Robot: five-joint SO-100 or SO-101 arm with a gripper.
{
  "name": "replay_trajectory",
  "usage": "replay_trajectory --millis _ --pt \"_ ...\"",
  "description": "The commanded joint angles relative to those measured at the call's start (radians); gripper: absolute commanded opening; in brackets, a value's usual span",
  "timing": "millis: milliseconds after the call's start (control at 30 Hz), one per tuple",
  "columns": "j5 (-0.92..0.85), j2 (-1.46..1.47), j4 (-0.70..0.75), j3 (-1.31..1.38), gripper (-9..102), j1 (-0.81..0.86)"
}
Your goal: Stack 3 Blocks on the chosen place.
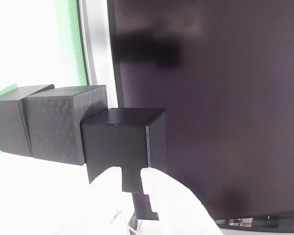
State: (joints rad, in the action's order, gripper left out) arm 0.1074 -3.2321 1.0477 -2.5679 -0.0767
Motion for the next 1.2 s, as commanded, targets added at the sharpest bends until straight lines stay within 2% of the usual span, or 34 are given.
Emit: replay_trajectory --millis 0,133,367,700,1167 --pt "0.014 -0.060 -0.074 -0.095 0 -0.012" --pt "0.014 -0.137 -0.155 -0.287 0 -0.005" --pt "0.014 -0.207 -0.101 -0.434 0 -0.015" --pt "0.008 -0.207 -0.155 -0.557 0 -0.009" --pt "0.011 -0.207 -0.161 -0.561 0 0.000"
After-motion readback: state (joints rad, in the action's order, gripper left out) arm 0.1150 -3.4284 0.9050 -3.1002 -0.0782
